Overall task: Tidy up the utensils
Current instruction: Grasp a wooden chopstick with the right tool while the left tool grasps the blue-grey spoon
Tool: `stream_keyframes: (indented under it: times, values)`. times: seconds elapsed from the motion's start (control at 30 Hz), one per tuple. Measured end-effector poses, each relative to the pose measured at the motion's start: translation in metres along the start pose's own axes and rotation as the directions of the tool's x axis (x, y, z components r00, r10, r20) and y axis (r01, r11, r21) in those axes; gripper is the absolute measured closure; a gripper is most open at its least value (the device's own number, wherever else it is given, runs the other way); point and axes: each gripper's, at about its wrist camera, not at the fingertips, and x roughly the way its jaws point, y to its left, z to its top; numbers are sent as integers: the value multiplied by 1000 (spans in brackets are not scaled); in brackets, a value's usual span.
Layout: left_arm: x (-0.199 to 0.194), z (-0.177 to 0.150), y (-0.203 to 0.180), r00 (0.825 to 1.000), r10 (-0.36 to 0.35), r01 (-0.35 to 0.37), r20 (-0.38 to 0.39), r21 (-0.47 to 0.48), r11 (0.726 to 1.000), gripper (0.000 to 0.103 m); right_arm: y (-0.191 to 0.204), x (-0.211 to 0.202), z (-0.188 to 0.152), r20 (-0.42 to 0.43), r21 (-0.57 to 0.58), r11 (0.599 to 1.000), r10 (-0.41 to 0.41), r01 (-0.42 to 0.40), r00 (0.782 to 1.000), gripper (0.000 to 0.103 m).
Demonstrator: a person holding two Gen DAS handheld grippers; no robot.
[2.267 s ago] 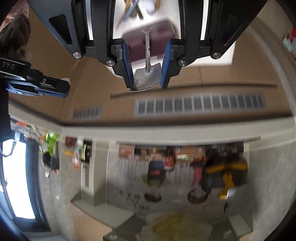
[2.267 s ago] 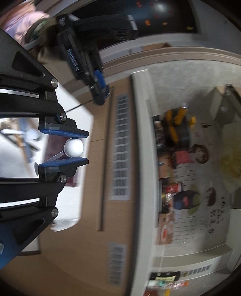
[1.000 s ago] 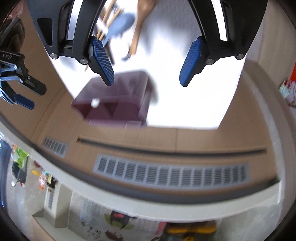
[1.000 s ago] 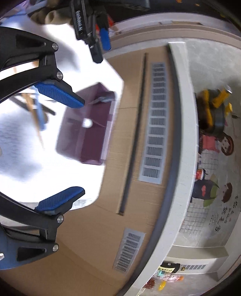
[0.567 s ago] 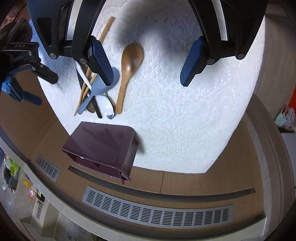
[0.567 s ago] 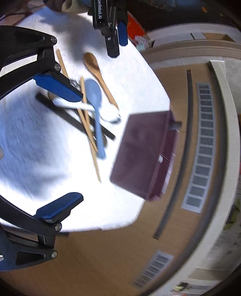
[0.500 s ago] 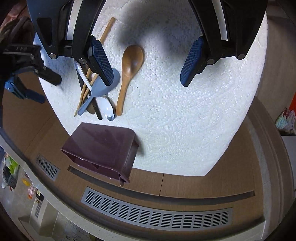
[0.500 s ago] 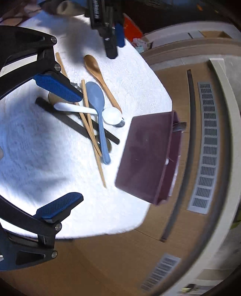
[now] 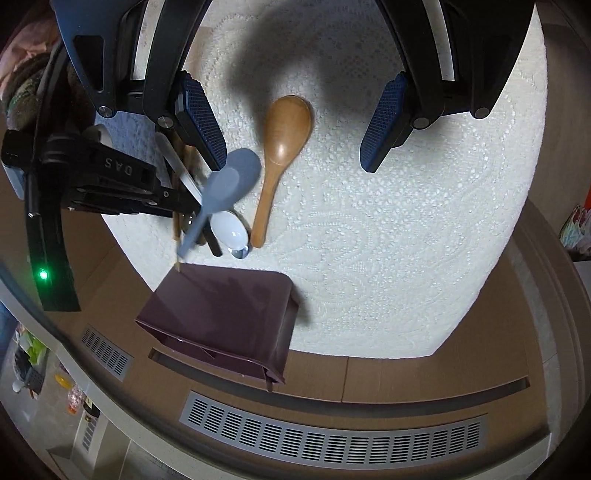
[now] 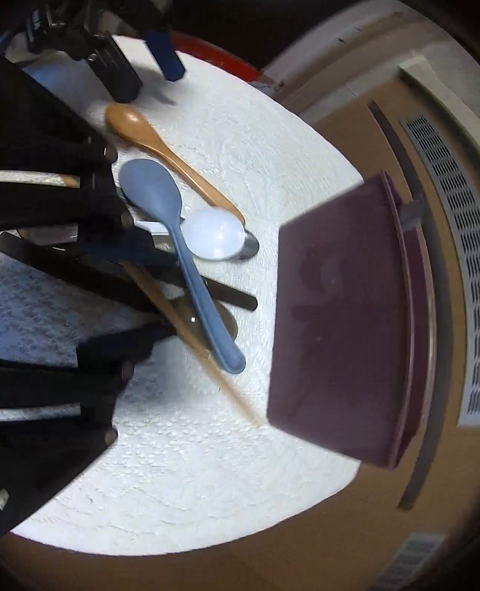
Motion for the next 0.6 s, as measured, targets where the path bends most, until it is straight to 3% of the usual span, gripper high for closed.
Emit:
stream_keyframes:
  times: [0.1,0.17,0.37,0.43,0.6]
  values:
    - [4,-2,-4,1000,-19,19,-9,14,1000,28,0,-10,-9,-8,-66,998,18,-18,1000,91]
    - [9,-1,-10,999,-42,42,-18,38,998,28,-6,-18,-17,-3,-93,996,-14,13,1000,93]
    - [26,11,-34,988,-133,141,-74,109,984,31,-44,-34,-33,19,-51,995,-83,84,996,95]
    - [31,17,-41,987,-135,144,-86,115,983,42,-56,-41,-35,37,-21,997,-74,75,997,95]
    - [44,27,-60,993,-78,95,-87,209,973,50,-59,-52,-40,87,-16,998,-63,65,994,95]
